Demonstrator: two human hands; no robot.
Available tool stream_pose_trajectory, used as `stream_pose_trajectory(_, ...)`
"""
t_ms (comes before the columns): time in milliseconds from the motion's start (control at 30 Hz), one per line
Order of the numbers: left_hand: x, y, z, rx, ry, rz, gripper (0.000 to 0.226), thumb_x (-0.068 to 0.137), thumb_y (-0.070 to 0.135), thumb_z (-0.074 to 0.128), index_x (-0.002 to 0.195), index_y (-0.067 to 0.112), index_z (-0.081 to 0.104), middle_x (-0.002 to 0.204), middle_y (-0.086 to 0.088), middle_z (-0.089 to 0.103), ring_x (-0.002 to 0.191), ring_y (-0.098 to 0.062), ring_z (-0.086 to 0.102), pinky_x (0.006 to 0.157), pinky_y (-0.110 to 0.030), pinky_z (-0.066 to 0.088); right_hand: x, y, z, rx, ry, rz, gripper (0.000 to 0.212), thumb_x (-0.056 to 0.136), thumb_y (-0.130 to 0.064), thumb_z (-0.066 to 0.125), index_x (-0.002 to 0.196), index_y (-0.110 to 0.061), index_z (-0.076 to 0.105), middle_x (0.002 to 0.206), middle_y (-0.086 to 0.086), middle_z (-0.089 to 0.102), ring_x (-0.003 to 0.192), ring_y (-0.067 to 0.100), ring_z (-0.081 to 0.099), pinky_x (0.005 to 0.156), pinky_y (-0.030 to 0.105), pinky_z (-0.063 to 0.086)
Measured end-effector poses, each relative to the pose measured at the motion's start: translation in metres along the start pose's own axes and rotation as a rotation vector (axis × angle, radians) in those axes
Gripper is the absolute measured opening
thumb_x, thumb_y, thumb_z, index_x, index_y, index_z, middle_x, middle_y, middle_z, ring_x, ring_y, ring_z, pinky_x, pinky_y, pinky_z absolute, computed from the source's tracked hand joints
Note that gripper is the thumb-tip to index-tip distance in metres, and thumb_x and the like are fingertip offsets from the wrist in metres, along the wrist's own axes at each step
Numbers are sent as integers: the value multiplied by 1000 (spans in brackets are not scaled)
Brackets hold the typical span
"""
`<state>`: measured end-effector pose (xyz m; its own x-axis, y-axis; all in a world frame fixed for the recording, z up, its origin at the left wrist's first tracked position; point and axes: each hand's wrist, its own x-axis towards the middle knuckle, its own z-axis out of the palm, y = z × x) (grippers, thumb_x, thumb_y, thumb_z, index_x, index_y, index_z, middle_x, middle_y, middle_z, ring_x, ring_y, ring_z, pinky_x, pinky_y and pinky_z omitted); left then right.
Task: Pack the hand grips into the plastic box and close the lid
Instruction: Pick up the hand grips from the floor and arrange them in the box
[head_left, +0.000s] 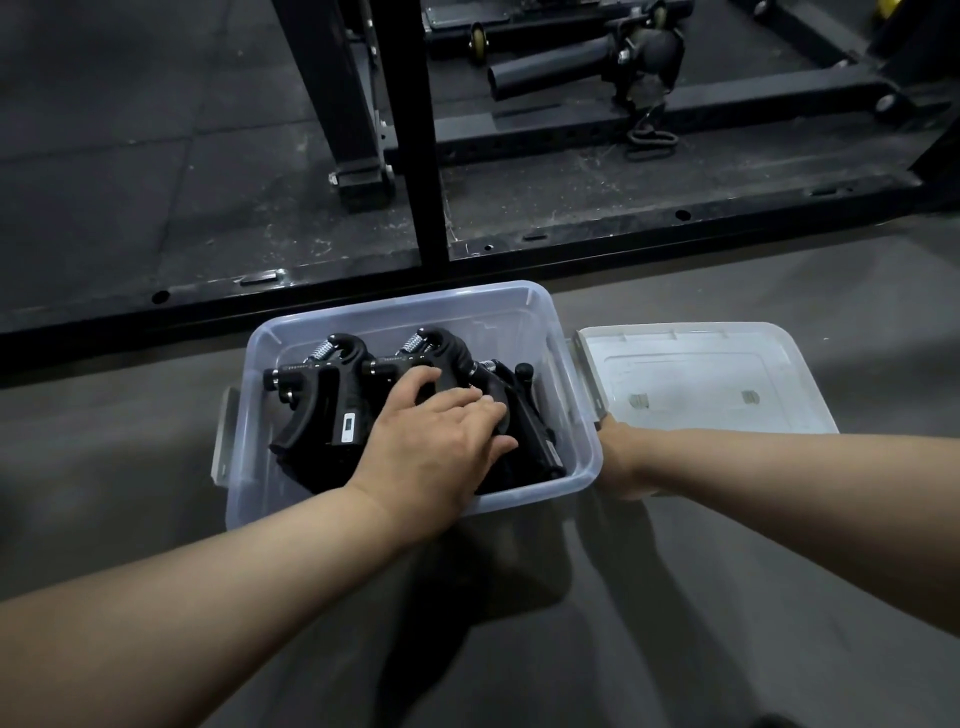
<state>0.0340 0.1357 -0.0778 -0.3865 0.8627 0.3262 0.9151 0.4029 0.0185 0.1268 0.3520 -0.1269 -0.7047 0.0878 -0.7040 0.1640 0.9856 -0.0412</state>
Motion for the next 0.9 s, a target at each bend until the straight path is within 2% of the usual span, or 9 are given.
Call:
stream_pose_trajectory(100,-1,0,1,-88,81,-38,27,93,35,56,101,14,71,93,3,75,104,-12,69,103,-42,40,7,8,-1,57,14,-24,34,98,-23,43,131,-27,51,125,-2,55,111,24,49,93,32,46)
stream_pose_trajectory(167,1,-2,-2,-142,125,-50,26,93,32,58,104,13,72,100,1,75,105,-12,68,101,-40,42,8,15,-7,292,171,64,30,88,-47,49,111,-31,58,115,-2,63,99,23,59,86,36,51)
stream_pose_trajectory(200,2,-4,-4,-161,144,-57,27,94,31,58,106,12,72,103,0,75,106,-13,68,101,-38,42,5,18,-15,451,301,115,29,85,-47,51,105,-28,59,107,-1,65,93,22,60,82,38,52)
stream_pose_trajectory(333,5,-16,-15,-187,200,-118,26,94,28,60,111,11,71,109,0,73,108,-14,66,101,-33,40,-17,17,-58,920,956,56,12,89,-11,45,93,-17,55,85,-3,59,80,17,53,73,30,41)
stream_pose_trajectory(400,5,-23,-17,-192,194,-169,27,94,29,60,113,12,71,111,0,72,109,-14,65,102,-32,38,-35,4,-83,808,1053,-148,17,87,-8,44,91,-15,59,86,-4,56,82,14,50,75,29,41)
stream_pose_trajectory(533,2,-31,-18,-189,153,-228,31,95,32,56,115,13,70,113,0,72,112,-15,64,103,-33,38,-49,-30,-89,-189,874,-246,36,80,-34,37,75,-20,69,79,0,57,84,24,51,85,41,33)
stream_pose_trajectory(600,0,-31,-17,-194,154,-211,30,95,31,57,115,12,70,113,0,72,111,-16,64,102,-33,38,-56,-49,-79,-452,599,-227,38,83,-33,38,81,-14,71,83,4,61,92,28,50,97,50,24)
stream_pose_trajectory(700,-1,-31,-16,-201,162,-186,29,94,29,58,114,12,70,112,-1,72,110,-16,64,101,-30,37,-58,-67,-72,-461,129,-149,30,92,-21,40,110,-18,63,113,5,61,123,31,40,110,64,-8)
stream_pose_trajectory(900,2,-35,-16,-287,168,-140,30,92,27,58,113,10,71,112,-4,72,111,-14,60,101,-27,36,-59,-59,-71,-256,60,-282,45,100,-30,17,114,-24,60,126,-5,59,142,23,29,102,69,-20)
